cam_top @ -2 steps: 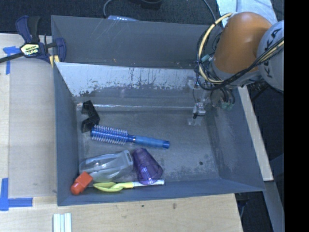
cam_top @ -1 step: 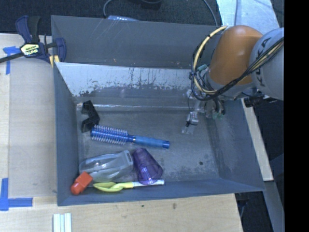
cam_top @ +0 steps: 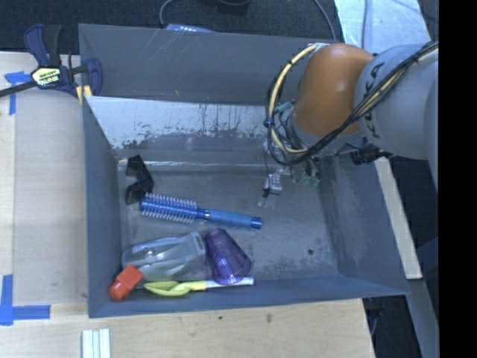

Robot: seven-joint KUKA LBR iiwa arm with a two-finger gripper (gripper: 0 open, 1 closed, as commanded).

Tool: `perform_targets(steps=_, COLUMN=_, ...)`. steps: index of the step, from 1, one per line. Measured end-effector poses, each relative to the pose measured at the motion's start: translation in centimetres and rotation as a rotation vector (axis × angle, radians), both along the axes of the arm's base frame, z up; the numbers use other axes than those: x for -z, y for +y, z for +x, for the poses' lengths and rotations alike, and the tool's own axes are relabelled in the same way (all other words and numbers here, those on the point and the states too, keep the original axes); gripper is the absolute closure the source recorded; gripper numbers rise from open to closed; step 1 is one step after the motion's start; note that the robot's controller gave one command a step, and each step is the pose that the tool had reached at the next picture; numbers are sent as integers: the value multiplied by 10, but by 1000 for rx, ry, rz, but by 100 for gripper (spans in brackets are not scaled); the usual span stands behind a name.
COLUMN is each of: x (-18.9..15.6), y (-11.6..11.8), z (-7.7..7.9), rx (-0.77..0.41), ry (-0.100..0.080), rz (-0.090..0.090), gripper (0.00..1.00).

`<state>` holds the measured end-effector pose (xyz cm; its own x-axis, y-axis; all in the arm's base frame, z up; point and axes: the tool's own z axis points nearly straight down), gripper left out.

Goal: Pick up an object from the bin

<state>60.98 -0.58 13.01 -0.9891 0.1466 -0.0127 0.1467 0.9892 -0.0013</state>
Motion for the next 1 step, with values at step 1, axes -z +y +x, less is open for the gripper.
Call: perform_targets(steps=1, x=50, y=33, z=-14, rx=-128, ry=6, rz=5, gripper=0)
